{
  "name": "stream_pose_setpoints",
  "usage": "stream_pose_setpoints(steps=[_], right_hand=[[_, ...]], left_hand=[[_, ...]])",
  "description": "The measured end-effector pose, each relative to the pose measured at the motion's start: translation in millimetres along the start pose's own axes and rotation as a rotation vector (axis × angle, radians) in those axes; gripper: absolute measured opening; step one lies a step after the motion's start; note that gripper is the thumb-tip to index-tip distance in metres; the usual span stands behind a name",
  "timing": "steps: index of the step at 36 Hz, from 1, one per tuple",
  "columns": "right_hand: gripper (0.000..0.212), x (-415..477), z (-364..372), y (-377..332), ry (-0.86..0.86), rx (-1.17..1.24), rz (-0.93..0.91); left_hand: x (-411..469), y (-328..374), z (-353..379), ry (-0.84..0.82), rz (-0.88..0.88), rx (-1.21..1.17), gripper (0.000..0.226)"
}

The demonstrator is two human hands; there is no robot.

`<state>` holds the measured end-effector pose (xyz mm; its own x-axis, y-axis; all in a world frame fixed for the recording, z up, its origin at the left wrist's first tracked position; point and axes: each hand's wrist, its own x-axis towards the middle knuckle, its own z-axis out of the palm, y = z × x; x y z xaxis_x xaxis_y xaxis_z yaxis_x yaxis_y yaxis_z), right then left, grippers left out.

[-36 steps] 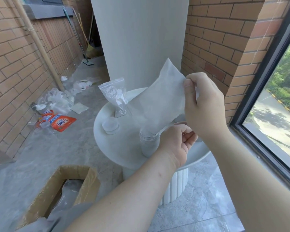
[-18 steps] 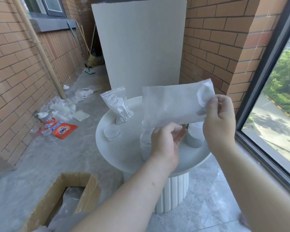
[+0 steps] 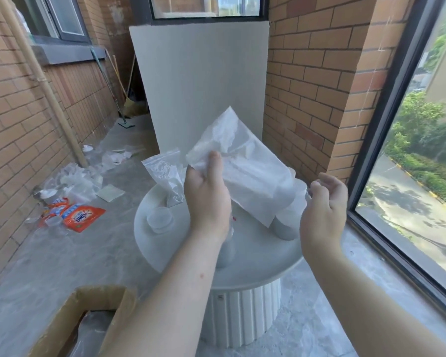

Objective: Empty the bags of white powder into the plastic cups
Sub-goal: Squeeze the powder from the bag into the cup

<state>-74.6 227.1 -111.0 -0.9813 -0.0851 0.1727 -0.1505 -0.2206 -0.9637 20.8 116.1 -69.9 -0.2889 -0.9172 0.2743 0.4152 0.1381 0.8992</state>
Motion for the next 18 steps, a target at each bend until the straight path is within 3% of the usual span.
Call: stream_pose_setpoints(steps=[4, 9, 13, 18], right_hand=[[0.02, 1, 3, -25, -0.046, -0.015, -0.096], [0.02, -14, 18, -51, -0.357, -0.044, -0.194], [0.027, -32, 37, -60, -0.571, -0.056, -0.214], [0.021, -53, 68, -57, -0.597, -0.076, -0.229]], left_hand=[[9, 8, -15, -0.165, 0.053, 0.095, 0.024], [15, 18, -39, -0.285, -0.004, 0.103, 0.045], [18, 29, -62, -0.301, -0.034, 0.097, 0.03], [24, 41, -100, -0.277, -0.033, 0.091, 0.013]])
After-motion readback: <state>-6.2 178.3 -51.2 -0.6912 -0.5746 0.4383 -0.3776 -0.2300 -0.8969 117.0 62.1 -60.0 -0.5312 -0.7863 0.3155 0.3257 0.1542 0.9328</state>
